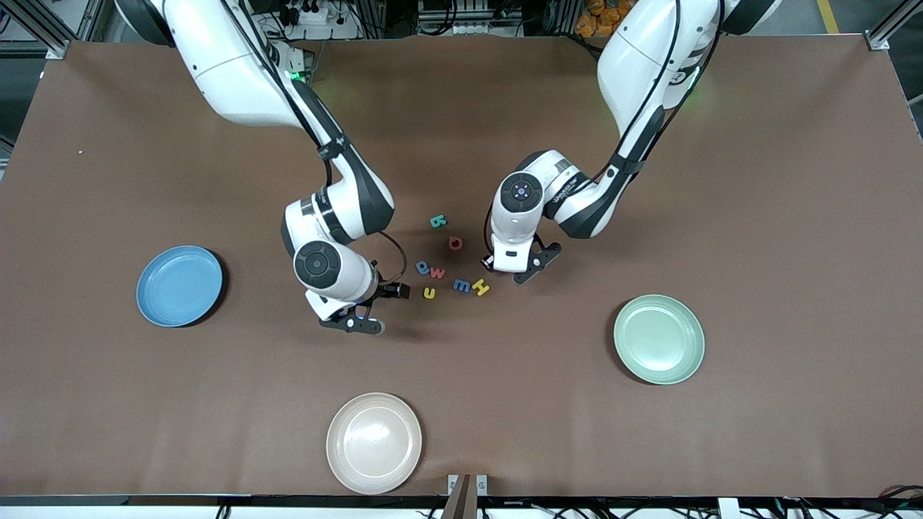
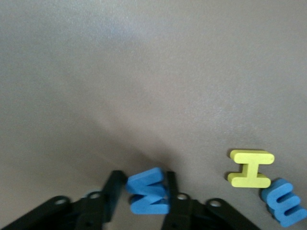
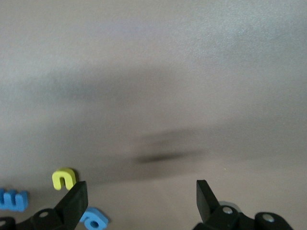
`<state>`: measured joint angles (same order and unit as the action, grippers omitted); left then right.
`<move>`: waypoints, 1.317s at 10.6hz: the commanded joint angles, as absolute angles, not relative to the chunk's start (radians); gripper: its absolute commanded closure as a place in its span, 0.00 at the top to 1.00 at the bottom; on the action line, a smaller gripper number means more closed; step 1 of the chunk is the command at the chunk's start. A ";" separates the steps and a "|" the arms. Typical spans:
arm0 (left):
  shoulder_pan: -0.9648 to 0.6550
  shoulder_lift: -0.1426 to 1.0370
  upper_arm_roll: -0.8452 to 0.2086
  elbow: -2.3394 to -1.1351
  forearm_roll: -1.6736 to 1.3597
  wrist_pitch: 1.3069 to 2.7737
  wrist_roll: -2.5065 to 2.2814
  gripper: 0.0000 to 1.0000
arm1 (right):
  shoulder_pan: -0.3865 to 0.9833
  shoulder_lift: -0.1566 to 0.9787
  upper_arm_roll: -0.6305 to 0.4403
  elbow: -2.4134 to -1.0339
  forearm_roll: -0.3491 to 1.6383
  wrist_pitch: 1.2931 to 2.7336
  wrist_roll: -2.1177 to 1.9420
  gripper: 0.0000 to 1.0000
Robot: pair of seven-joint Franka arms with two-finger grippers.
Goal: Sort upper and lower case letters into plates
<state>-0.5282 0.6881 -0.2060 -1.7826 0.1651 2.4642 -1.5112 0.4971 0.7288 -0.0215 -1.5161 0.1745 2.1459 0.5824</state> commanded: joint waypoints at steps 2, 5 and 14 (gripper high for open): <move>-0.511 0.641 -0.207 -1.799 0.196 2.459 -1.531 0.00 | 0.502 0.775 -0.020 -1.460 0.187 2.168 0.643 1.00; -0.460 0.530 -0.207 -1.798 0.199 2.348 -1.476 0.00 | 0.570 0.805 -0.020 -1.437 0.181 2.210 0.736 1.00; -0.157 0.367 -0.216 -1.798 0.183 2.184 -1.013 0.00 | 0.652 0.902 -0.021 -1.367 0.100 2.269 0.776 1.00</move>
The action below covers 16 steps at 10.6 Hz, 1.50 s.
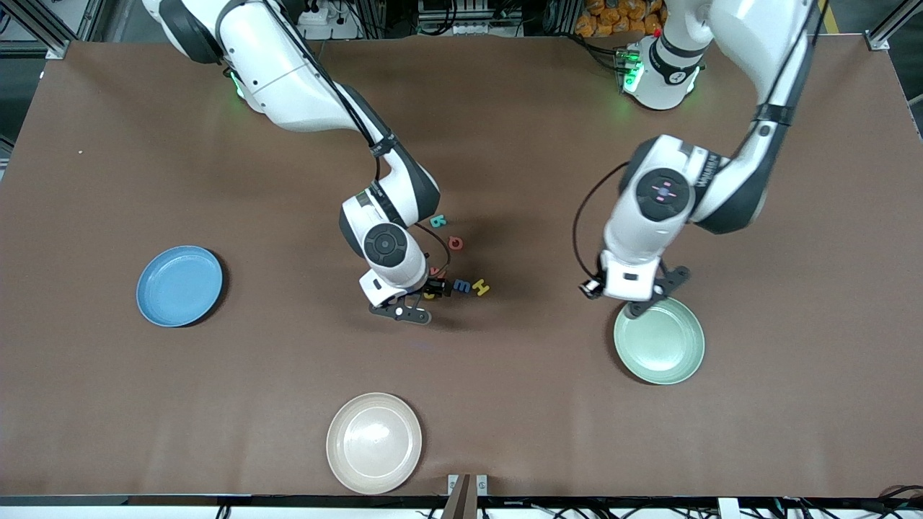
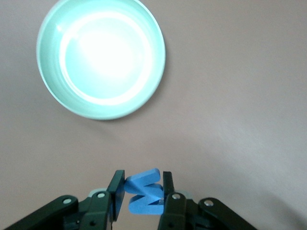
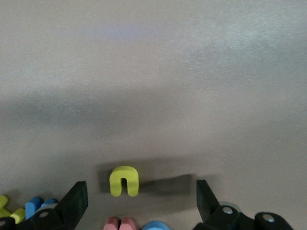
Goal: Sort upper and lower case letters into plates
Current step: 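Drop the W on the green plate while the right gripper grasps the n, then carry the n to the blue plate while the left gripper reaches the H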
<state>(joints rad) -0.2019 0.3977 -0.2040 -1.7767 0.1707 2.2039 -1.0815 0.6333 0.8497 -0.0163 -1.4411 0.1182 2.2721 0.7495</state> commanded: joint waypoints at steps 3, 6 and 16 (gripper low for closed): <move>-0.075 0.383 -0.216 -1.796 0.180 2.184 -0.893 0.00 | 0.658 0.907 -0.023 -1.364 0.092 2.266 0.778 1.00; 0.003 0.429 -0.215 -1.787 0.184 2.197 -0.800 0.00 | 0.660 0.907 -0.023 -1.365 0.081 2.266 0.776 0.50; 0.017 0.670 -0.209 -1.571 0.183 2.249 -0.799 0.57 | 0.574 0.839 -0.020 -1.377 0.067 2.203 0.666 0.00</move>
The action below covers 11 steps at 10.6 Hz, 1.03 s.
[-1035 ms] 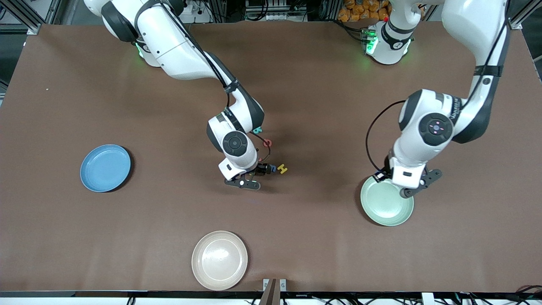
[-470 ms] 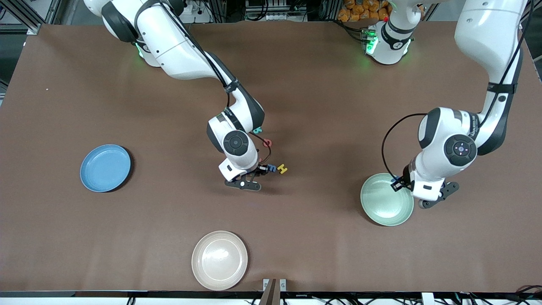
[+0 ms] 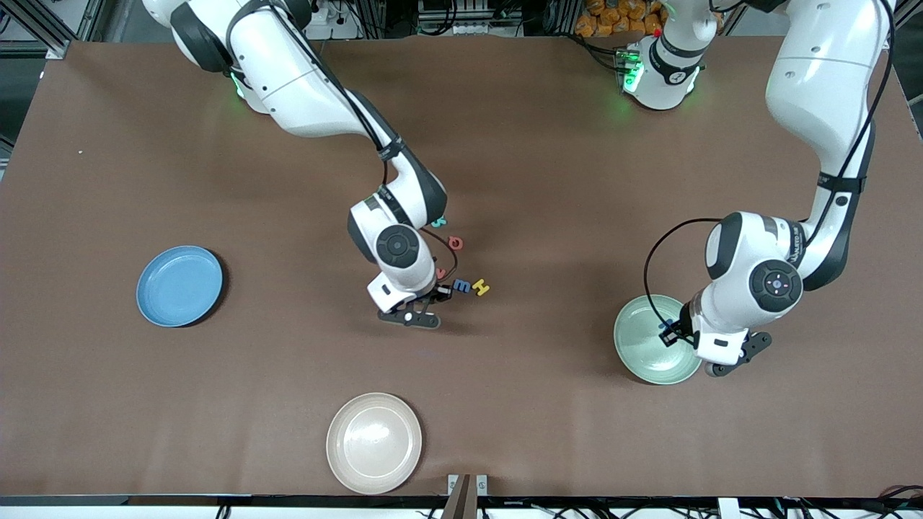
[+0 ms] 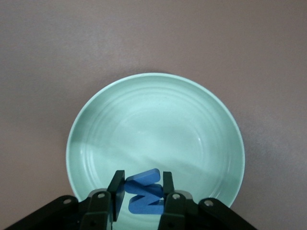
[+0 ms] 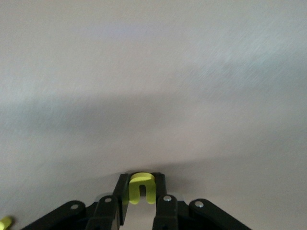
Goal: Sort upper and lower case letters into plates
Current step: 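Carry the n to the blue plate while the left gripper reaches the H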
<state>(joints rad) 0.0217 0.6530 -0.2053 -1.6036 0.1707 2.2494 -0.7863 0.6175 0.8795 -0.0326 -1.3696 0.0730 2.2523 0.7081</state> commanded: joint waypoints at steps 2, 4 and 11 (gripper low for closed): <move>0.012 0.661 -0.209 -1.569 0.184 2.249 -0.801 1.00 | 0.523 0.778 -0.015 -1.406 0.078 2.160 0.550 0.00; 0.008 0.638 -0.215 -1.560 0.183 2.247 -0.802 1.00 | 0.459 0.689 -0.017 -1.490 0.097 2.135 0.427 0.00; -0.251 0.636 -0.227 -1.546 0.179 2.235 -1.086 1.00 | 0.335 0.457 -0.025 -1.807 0.044 2.148 0.188 0.00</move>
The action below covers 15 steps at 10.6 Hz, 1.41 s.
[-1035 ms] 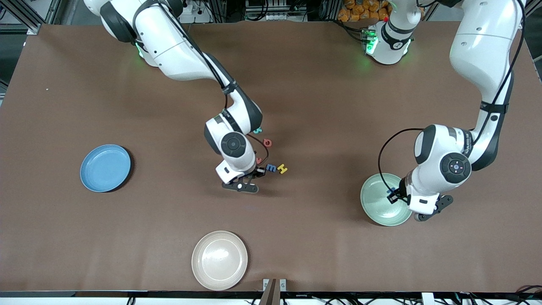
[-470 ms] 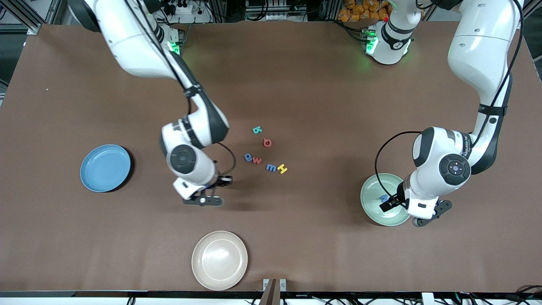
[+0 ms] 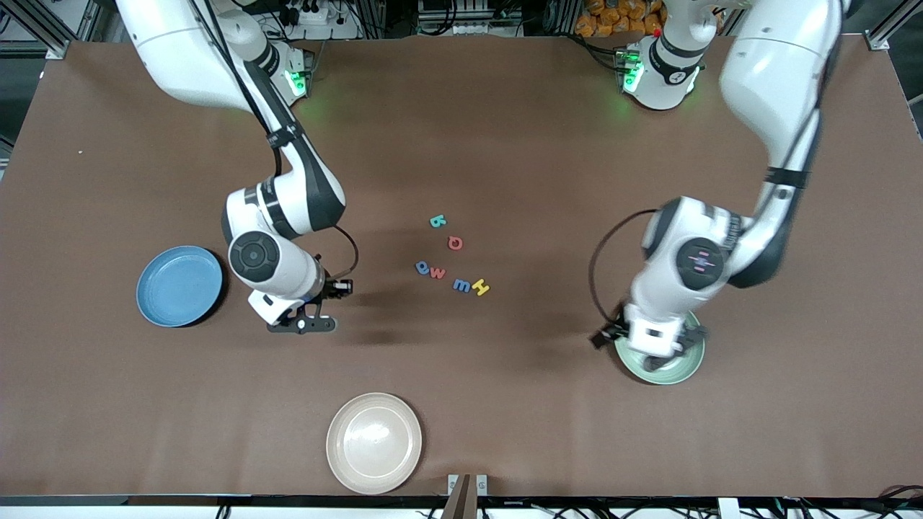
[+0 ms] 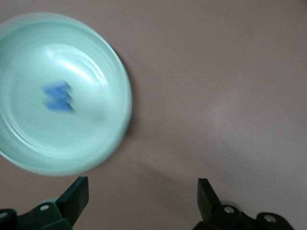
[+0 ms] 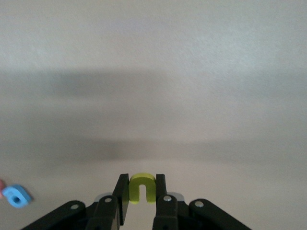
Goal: Sort upper and lower case letters into plates
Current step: 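Carry the n to the blue plate while the left gripper reaches the H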
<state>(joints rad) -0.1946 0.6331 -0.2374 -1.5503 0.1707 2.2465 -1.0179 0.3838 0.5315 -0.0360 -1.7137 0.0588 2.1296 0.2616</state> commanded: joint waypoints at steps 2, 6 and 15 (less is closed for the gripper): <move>-0.331 0.676 -0.226 -1.525 0.183 2.237 -1.158 1.00 | 0.302 0.437 -0.026 -1.844 0.038 2.148 0.118 0.00; -0.468 0.773 -0.218 -1.464 0.192 2.244 -1.212 1.00 | 0.214 0.394 -0.026 -1.908 -0.049 2.146 -0.032 0.01; -0.591 0.897 -0.135 -1.338 0.186 2.247 -1.227 1.00 | -0.090 0.426 -0.025 -1.899 -0.181 2.238 -0.582 0.05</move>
<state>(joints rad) -0.5759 0.8647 -0.1444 -1.3839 0.1707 2.2529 -1.2010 -0.0403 0.4347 -0.0414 -1.8797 -0.1489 2.1976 -0.5055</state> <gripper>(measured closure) 0.000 0.736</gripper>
